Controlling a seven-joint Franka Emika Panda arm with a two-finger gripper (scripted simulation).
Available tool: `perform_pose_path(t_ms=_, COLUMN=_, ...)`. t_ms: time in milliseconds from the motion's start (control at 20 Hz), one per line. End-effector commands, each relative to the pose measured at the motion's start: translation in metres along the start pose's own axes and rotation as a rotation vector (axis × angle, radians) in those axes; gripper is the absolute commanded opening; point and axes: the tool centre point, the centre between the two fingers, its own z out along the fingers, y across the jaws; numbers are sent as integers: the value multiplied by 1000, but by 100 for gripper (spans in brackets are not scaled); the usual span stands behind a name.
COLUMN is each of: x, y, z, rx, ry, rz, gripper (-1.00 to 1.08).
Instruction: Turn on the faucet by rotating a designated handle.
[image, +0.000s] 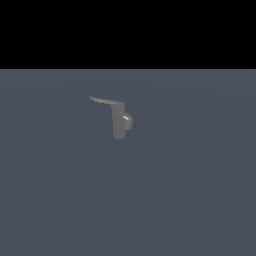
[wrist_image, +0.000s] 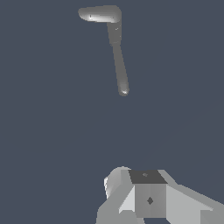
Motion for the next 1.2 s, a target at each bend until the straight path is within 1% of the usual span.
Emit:
perform_pose_path(t_ms=0, x=0, y=0, z=0, rx=0, ry=0, rz=0, gripper=-100)
perform_pose_path(t_ms=150, x=1, y=4, z=-2, rx=-3, ry=3, rz=7, gripper=-100)
perform_pose_path(t_ms=400, x=2, y=19, z=-11, rx=-14, ry=15, rz=33, gripper=-100)
perform_pose_path(t_ms=700, x=4, y=19, z=-11, rx=-11, ry=15, rz=39, gripper=-100)
perform_pose_path(t_ms=950, x=16, y=17, z=-11, rx=1, ry=14, rz=72, gripper=-100)
perform_pose_path(t_ms=1150, x=32, y=14, z=-10, rx=16, ry=11, rz=117, gripper=-100)
